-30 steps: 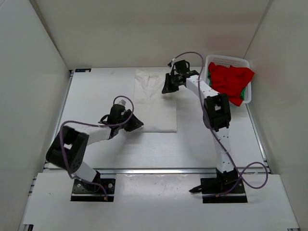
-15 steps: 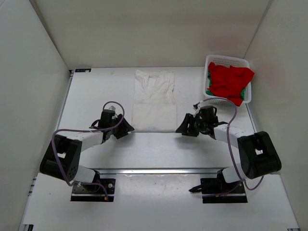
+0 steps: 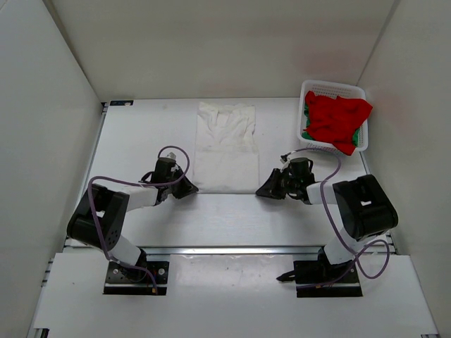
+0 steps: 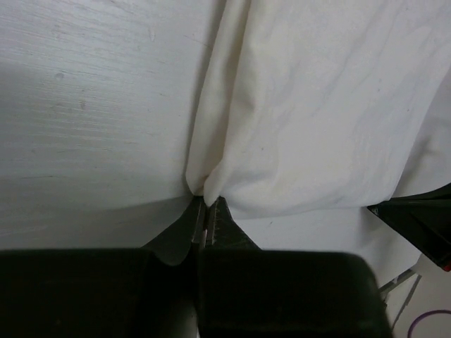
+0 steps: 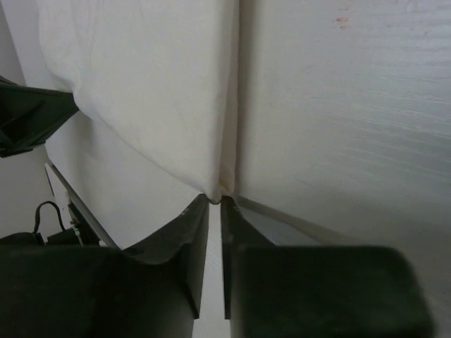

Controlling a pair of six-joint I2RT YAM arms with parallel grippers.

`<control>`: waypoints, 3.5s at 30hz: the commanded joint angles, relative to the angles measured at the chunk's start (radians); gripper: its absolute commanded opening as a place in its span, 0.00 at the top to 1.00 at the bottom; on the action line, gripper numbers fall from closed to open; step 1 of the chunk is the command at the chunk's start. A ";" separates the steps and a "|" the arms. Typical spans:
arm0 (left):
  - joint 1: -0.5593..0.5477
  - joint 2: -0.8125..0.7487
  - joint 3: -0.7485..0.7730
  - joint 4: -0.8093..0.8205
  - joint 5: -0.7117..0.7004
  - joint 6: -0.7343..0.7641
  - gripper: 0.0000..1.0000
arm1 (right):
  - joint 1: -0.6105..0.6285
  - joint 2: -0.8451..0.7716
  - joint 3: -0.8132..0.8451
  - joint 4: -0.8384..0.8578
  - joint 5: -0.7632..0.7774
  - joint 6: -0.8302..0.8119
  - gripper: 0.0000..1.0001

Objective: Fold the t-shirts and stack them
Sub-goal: Grab one side of the 2/3 rectangular tshirt with both arms, then fold the long partially folded tshirt into a neat square, then put the neatly folded tshirt into the corner of the board with the left arm

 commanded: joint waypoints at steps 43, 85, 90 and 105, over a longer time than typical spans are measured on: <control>-0.067 -0.628 0.130 -0.510 -0.017 0.027 1.00 | 0.118 -0.498 0.141 -0.472 0.059 -0.092 1.00; 0.120 0.477 0.777 -0.062 0.189 0.297 0.14 | -0.091 0.032 0.694 -0.413 0.031 -0.208 0.95; 0.068 0.590 0.904 -0.175 0.203 0.411 0.14 | -0.076 -0.069 0.510 -0.382 0.008 -0.204 0.81; 0.137 0.684 1.082 -0.161 0.179 0.205 1.00 | -0.038 -0.299 0.126 -0.247 -0.044 -0.143 0.78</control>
